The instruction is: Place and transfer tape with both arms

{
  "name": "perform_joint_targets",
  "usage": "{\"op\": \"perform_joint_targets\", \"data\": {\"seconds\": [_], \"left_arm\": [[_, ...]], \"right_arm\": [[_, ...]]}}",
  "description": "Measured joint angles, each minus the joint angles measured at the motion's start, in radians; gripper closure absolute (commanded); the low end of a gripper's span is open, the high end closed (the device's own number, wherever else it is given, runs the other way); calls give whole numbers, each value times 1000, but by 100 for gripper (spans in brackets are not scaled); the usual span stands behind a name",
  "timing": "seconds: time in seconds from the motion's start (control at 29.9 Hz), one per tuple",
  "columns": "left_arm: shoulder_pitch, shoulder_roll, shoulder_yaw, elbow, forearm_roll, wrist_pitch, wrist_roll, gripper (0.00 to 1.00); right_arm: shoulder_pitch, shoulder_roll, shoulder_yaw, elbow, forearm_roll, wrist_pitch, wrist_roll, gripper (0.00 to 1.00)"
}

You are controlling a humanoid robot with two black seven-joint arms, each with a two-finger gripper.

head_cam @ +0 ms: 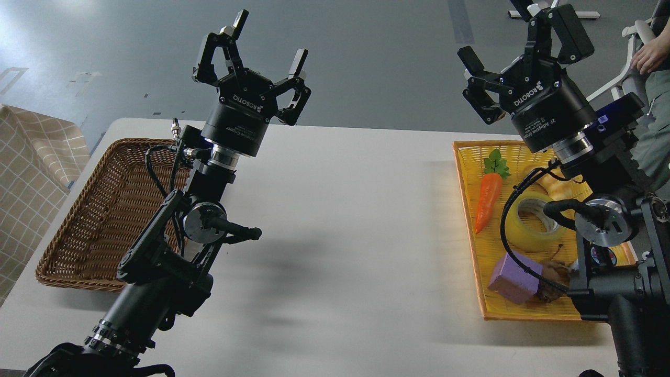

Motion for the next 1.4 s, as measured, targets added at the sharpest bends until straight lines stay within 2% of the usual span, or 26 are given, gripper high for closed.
{"op": "perform_joint_targets", "data": {"seconds": [0.97, 1.04, 1.14, 1.2, 1.3, 1.4], "left_arm": [[8, 6, 0, 1, 1, 0, -5, 2], [8, 6, -1, 1, 0, 0, -5, 2], [10, 6, -2, 1, -1, 0, -5, 2], [10, 6, -2, 1, -1, 0, -5, 2], [10, 6, -2, 1, -1, 0, -5, 2], [10, 6, -2, 1, -1, 0, -5, 2]], "right_arm": [[-3, 0, -1, 45, -14, 0, -11, 0], [4, 0, 16, 56, -15, 0, -24, 0], [29, 0, 84, 61, -18, 0, -78, 0], [42, 0, 111, 63, -37, 0, -96, 0], [54, -46, 121, 63, -92, 0, -102, 0], [54, -179, 118, 63, -170, 0, -94, 0]]}}
